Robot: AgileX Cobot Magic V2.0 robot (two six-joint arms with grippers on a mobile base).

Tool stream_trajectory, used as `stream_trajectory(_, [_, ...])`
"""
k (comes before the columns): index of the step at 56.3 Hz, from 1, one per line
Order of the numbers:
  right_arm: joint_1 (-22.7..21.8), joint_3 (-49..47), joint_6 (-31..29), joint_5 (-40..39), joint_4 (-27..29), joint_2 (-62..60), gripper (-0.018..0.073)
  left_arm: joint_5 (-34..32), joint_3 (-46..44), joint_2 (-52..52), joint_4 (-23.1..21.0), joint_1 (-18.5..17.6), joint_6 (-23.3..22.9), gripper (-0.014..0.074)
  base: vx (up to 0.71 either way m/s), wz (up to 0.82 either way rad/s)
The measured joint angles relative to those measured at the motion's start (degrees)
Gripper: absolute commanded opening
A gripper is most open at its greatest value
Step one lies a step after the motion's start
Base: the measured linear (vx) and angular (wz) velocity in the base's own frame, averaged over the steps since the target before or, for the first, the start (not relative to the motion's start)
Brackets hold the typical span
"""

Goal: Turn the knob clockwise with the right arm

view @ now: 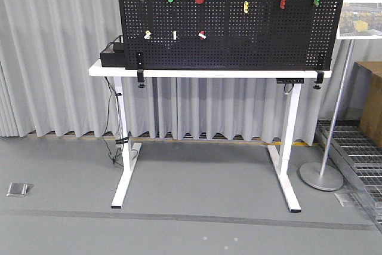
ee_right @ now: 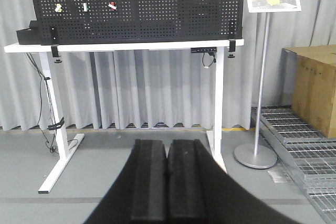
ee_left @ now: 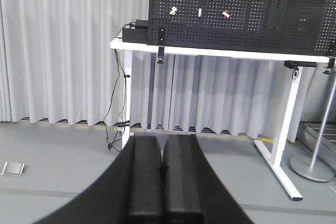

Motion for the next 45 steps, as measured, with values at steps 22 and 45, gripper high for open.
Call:
stream_trajectory(22, [0.0, 0.0, 0.0, 0.0, 0.0, 0.0, -0.0009, 0.0, 0.0, 0.0, 0.0, 0.0, 0.0, -0.0006, 0.0, 0.0])
stream_trajectory(45, [0.0, 0.0, 0.0, 0.0, 0.0, 0.0, -0.0009, 0.0, 0.0, 0.0, 0.0, 0.0, 0.0, -0.0006, 0.0, 0.0])
